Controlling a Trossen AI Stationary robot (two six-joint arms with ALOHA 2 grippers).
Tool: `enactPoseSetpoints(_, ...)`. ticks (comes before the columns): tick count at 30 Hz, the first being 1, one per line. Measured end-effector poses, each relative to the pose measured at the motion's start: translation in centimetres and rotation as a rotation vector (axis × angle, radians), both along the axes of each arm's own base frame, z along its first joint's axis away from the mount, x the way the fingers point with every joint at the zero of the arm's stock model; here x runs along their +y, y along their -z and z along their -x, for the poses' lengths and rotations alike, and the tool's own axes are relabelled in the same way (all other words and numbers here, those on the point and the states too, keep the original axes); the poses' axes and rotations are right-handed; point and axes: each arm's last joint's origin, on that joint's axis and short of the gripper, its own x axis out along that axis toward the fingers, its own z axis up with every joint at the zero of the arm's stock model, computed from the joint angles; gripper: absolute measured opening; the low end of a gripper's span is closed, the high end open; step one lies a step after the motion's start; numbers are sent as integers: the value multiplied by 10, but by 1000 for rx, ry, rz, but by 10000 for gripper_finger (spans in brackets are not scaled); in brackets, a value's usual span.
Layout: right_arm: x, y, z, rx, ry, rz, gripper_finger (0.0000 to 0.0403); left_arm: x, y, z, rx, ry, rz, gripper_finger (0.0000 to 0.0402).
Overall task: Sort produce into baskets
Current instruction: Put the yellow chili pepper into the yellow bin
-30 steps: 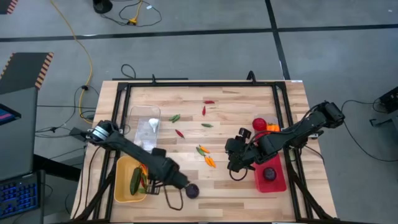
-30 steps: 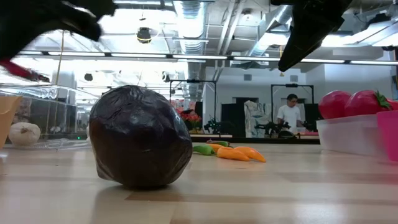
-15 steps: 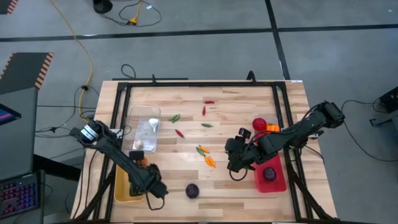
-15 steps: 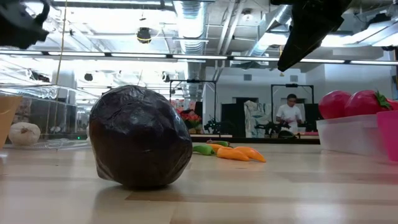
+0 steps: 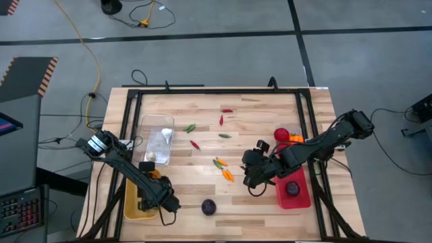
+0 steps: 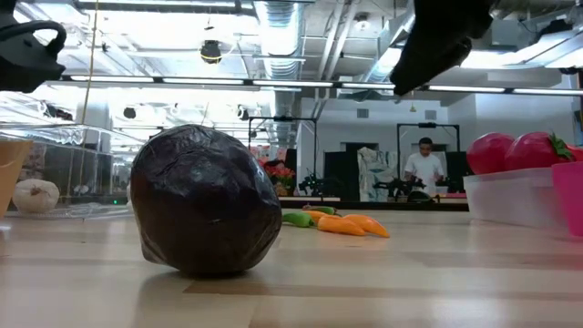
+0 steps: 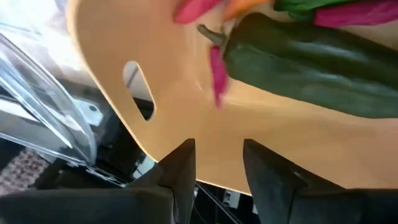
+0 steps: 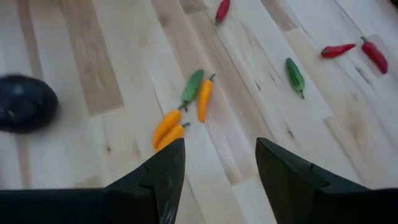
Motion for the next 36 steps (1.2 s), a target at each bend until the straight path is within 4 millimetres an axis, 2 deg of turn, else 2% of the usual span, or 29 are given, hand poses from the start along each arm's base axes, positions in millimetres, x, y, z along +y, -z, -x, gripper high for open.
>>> enactPoseSetpoints(4,4,-1,0,-23,10,-29,220,2,-5,1,-43,34,-22,125)
enactPoseSetpoints(9,12,5,1,-63,-16,-51,215,6,-22,3,-162,24,-43,125)
enactPoseSetpoints(19,24,34,5,-174,-67,-130,203,10,-58,-6,-682,-4,22,126)
enactPoseSetpoints(22,23,43,8,-179,-73,-132,199,12,-64,-10,-778,3,32,126)
enactPoseSetpoints(29,22,59,12,-218,-80,-142,183,18,-66,-17,-814,21,26,126)
enactPoseSetpoints(36,23,59,11,-252,-102,-141,173,24,-66,-22,-820,22,12,126)
